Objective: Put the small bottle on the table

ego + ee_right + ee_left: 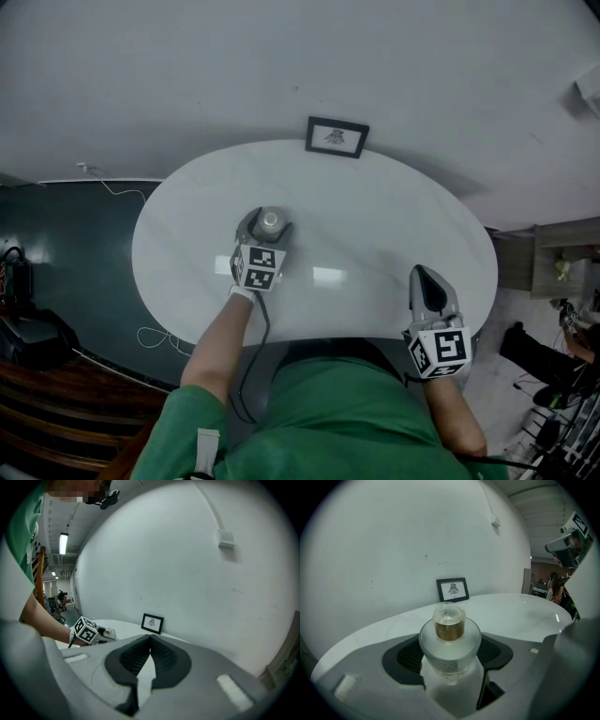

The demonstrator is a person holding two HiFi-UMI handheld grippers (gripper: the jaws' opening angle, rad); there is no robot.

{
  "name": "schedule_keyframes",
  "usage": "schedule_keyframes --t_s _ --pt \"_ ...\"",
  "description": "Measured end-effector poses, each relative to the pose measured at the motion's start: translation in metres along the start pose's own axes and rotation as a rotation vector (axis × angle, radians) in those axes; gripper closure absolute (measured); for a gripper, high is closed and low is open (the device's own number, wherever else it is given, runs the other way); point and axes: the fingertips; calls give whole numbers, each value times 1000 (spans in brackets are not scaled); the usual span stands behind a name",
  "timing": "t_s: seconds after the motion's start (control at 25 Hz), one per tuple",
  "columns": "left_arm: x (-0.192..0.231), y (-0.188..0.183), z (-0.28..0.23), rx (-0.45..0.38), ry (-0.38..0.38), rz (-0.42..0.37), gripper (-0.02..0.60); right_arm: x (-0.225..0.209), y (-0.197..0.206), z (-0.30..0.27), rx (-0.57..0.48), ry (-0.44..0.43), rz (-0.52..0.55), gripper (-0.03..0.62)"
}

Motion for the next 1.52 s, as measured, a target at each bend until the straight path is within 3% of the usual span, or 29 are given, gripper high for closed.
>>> schedule_keyframes --t_s 0.48,1.0,1.16,1.4,1.52 --pt "-1 3 9 19 34 20 218 9 -7 -13 -17 -39 -15 595" --pt "-8 -45 104 -138 -12 112 220 19 -37 -29 -108 -115 1 595" --pt "-15 -94 145 -252 -49 103 382 27 -63 -33 -191 -153 2 595" --pt "-37 -176 214 -439 -136 54 503 31 -114 -25 -324 -188 26 595" --pt "-52 -199 240 -495 -131 97 544 28 -139 -17 -394 -195 20 595"
Point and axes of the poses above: the fingertips, and each gripper's own axes: z backward along the fingers, x to its left, y out of its underside, and after that the axes turned 11 degrees about z, right-handed
